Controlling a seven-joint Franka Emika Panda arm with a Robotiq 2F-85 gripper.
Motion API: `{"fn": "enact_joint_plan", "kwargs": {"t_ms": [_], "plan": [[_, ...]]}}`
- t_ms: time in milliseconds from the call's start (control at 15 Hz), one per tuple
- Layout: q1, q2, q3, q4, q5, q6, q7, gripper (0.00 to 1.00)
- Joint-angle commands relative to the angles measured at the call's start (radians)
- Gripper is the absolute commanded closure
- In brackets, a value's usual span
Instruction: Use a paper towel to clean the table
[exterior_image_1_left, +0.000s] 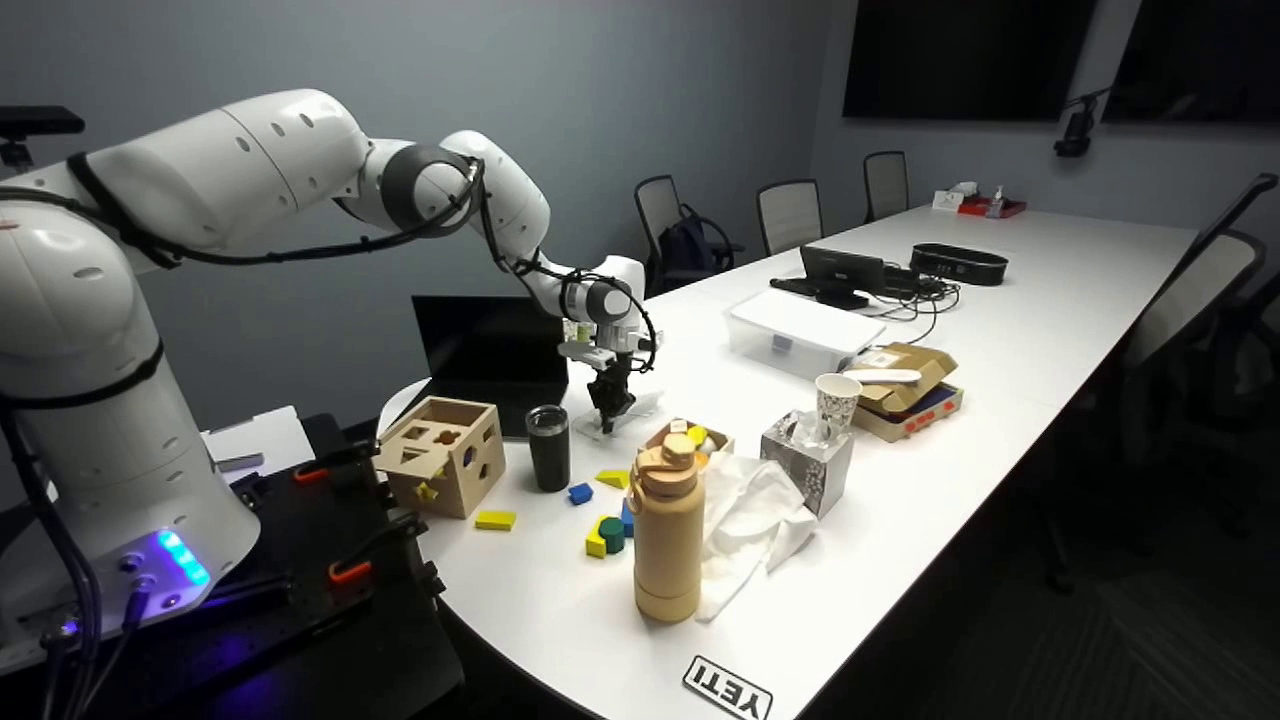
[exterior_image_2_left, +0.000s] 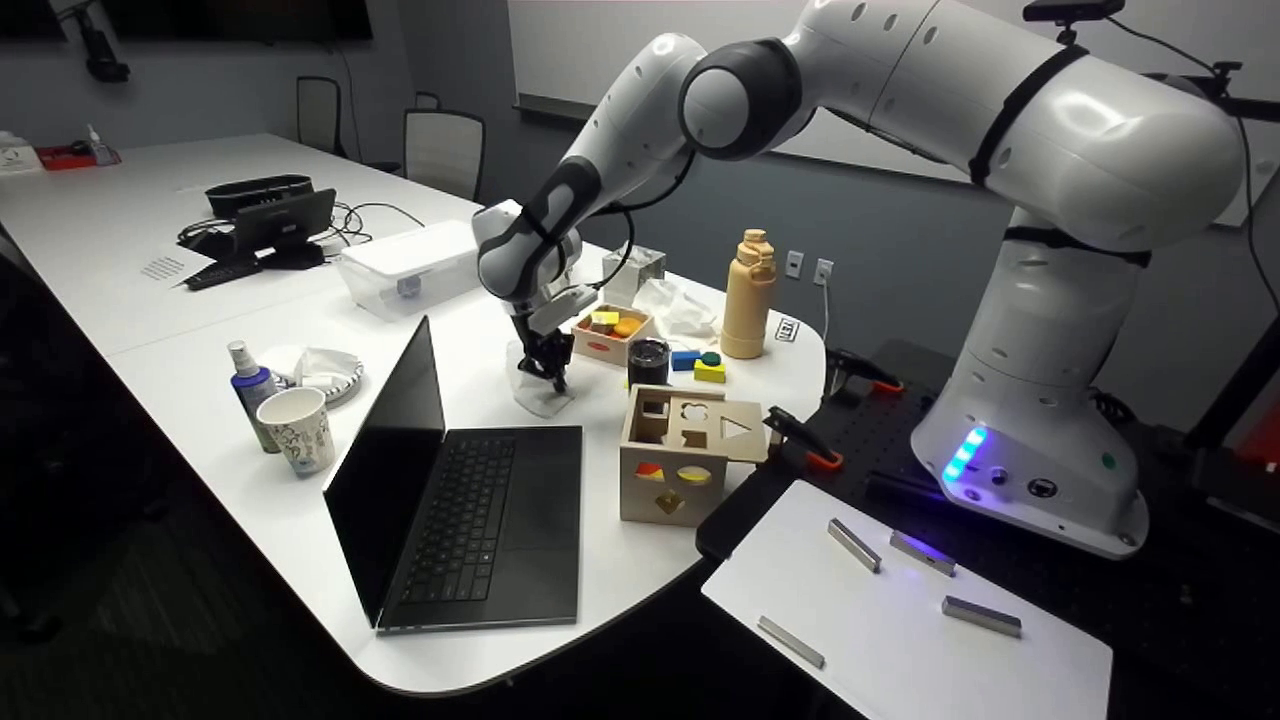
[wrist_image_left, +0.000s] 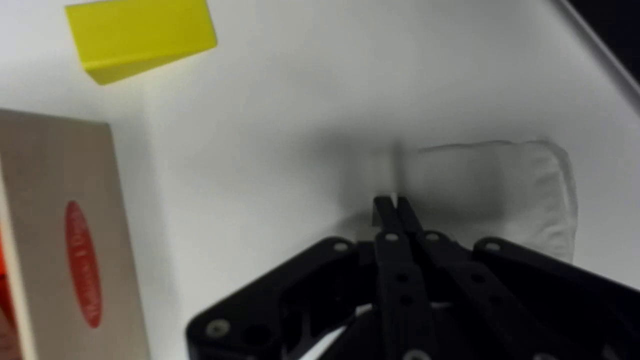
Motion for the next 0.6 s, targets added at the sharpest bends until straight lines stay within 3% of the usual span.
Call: {"fn": "enact_joint_plan", "kwargs": {"t_ms": [0,267,533], "plan": [[0.008,-0.007,0.056,0.001,0.009,-0.018,-0.055,1.00],[0.032,0.038,0.093,0.072,0.018,-0.015,-0.051,1.00],[0.060,0.089,0.080,0.169,0.011,-0.004,-0.024,1.00]]}}
